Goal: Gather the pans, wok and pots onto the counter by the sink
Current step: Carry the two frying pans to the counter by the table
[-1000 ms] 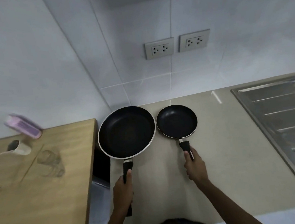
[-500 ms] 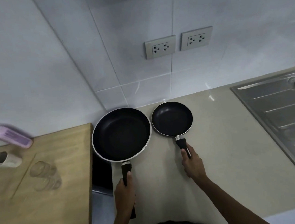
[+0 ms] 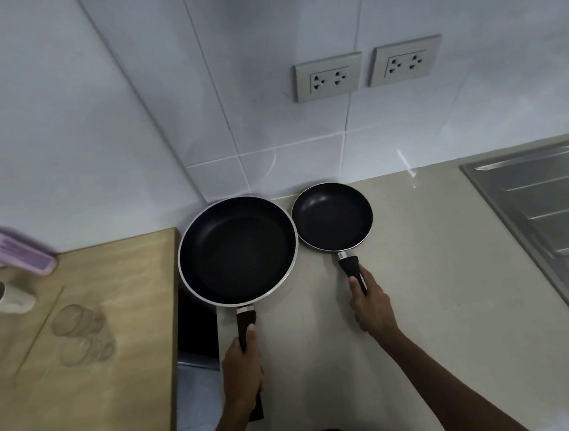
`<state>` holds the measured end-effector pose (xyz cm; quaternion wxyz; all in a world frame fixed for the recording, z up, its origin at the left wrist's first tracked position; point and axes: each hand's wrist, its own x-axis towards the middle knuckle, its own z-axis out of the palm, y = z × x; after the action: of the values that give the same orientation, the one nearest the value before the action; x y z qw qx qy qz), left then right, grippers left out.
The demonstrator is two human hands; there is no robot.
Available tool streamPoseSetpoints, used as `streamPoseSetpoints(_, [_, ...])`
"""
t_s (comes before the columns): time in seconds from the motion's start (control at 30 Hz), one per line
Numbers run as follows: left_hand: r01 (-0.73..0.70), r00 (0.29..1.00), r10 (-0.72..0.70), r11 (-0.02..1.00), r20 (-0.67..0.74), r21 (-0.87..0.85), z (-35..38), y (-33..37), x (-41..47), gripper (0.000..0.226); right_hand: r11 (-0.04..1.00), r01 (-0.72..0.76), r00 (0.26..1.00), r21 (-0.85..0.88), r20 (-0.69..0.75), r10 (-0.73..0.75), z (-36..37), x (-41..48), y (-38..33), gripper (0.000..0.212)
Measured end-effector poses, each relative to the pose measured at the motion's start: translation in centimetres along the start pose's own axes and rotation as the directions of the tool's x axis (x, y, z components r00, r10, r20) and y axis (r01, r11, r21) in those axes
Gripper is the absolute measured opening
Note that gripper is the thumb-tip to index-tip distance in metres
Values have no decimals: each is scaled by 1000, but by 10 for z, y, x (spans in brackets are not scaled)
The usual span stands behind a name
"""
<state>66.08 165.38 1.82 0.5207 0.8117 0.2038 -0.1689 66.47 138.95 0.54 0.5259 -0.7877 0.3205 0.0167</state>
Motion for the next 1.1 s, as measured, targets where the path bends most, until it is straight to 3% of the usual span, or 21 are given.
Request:
streamPoseSetpoints(0.37, [-29,999,30,999,26,-38,-2,6,-1,52,999,-6,1000,-32,28,7,3,12,-18,54])
streamPoseSetpoints(1.1, [-72,997,71,994,11,86,-2,3,3,55,999,-33,998,-17,48,33,0,5,-24,46])
